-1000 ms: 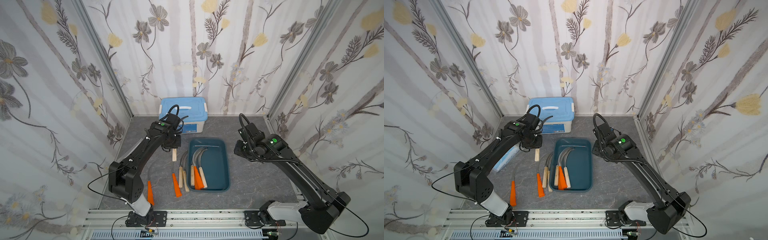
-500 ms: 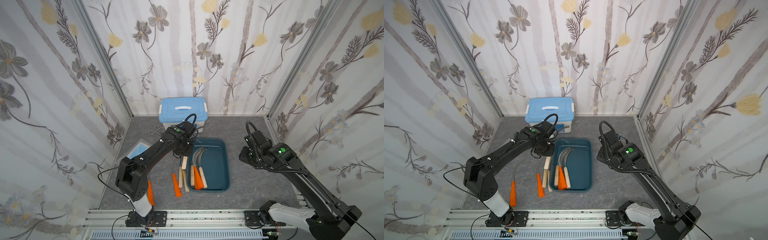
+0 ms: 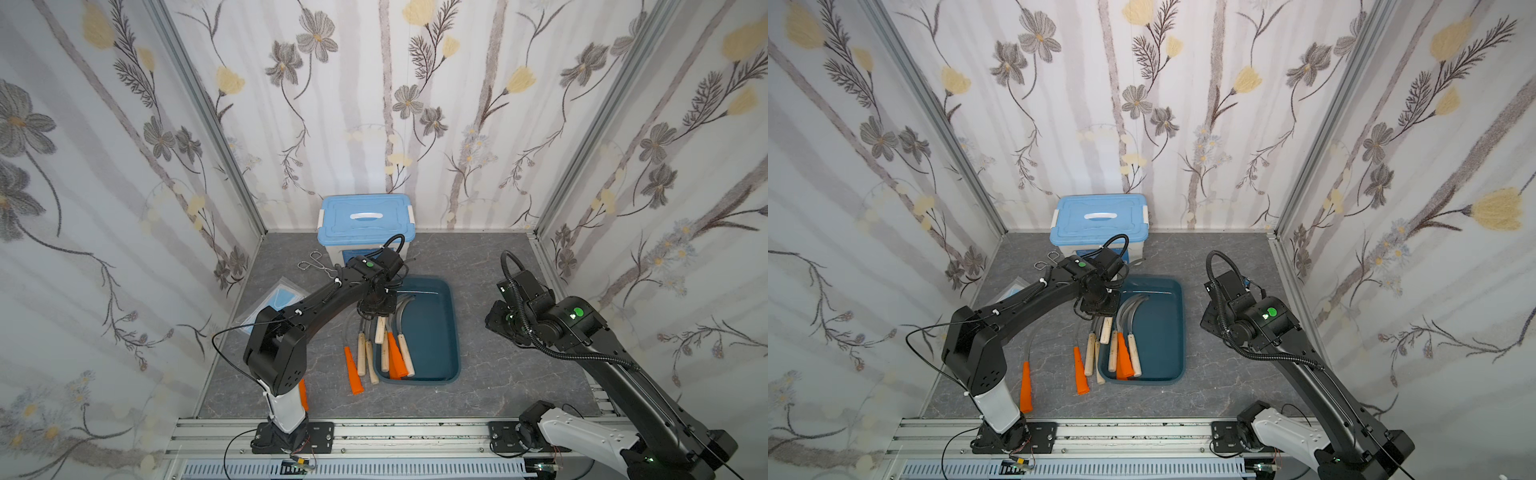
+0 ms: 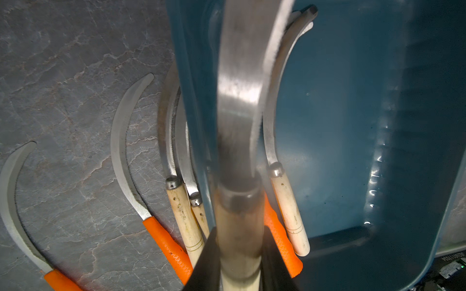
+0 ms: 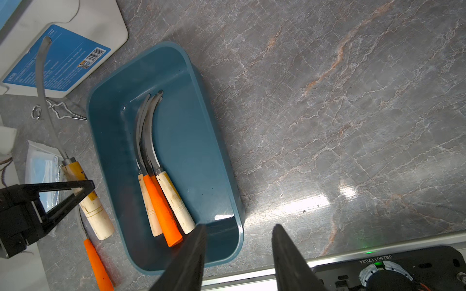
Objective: Put small sickles into storage boxes
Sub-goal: Place the sickle in the storage box.
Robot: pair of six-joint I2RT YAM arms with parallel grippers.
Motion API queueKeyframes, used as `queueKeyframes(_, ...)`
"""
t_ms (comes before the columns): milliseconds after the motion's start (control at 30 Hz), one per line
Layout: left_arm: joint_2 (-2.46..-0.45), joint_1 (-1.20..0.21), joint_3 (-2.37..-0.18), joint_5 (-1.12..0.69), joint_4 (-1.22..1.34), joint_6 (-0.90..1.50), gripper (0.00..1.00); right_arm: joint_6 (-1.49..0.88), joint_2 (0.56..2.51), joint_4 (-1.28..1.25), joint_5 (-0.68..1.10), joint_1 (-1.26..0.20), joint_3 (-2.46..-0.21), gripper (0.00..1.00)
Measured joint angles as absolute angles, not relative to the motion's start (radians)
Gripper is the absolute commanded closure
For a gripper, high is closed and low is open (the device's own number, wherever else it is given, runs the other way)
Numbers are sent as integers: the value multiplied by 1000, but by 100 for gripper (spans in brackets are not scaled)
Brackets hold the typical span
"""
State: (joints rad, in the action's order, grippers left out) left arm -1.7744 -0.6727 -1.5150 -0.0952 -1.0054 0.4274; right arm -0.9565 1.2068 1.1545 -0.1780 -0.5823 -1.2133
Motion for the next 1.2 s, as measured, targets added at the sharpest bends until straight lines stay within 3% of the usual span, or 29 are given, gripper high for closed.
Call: queueKeyframes(1200, -1837, -751, -1412, -144, -998, 505, 100, -1008, 1116, 1195, -177, -582, -1137, 55)
